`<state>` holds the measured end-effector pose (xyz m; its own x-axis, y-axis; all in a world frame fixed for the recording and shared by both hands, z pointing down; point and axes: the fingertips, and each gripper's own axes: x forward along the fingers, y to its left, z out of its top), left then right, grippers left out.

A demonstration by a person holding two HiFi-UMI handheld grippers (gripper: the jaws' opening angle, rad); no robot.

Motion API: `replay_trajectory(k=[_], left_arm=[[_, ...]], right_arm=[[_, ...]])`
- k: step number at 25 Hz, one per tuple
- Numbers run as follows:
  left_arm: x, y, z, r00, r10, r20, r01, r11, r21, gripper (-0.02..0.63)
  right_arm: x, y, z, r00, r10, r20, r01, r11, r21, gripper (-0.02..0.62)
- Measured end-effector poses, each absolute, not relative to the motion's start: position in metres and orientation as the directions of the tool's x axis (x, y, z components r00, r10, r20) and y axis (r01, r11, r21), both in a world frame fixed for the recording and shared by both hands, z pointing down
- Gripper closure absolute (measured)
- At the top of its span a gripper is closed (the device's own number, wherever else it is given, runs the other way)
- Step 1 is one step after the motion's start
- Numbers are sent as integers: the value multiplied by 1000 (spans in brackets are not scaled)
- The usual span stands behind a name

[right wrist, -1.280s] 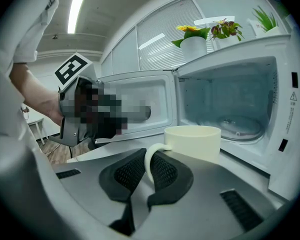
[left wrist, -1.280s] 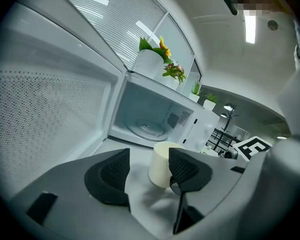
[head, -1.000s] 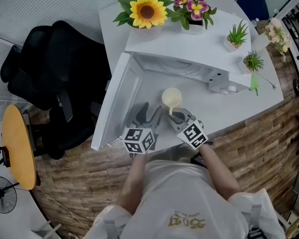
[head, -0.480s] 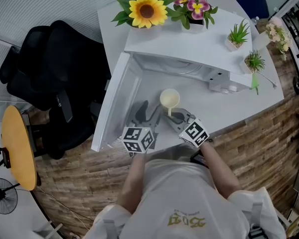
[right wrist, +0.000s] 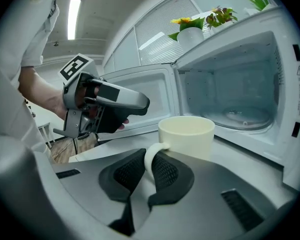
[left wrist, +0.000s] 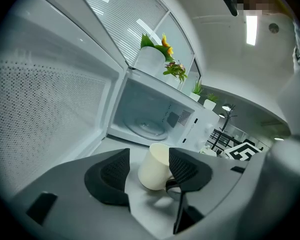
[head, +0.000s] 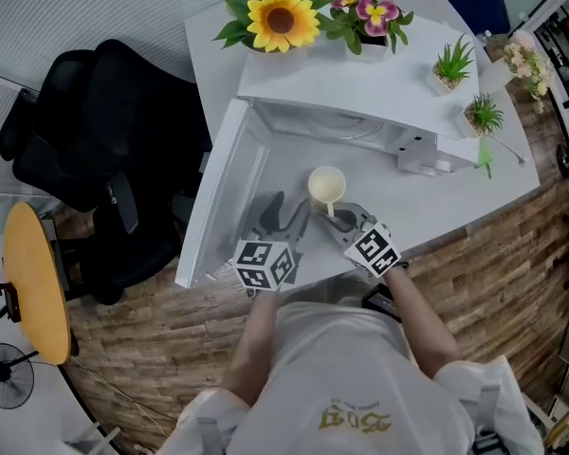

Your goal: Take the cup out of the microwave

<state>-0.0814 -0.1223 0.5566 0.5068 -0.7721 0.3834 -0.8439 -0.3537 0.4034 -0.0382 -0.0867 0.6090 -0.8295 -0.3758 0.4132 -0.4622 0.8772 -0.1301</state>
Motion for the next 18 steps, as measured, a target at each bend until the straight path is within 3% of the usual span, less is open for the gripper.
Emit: replay_trajectory(k=[18], left_arm=[[-91,-102,558,485,-787,382,-861,-352,367,360]], right_arm=[[-30,-77,620,-800,-430,418,-474,881,-1,514]])
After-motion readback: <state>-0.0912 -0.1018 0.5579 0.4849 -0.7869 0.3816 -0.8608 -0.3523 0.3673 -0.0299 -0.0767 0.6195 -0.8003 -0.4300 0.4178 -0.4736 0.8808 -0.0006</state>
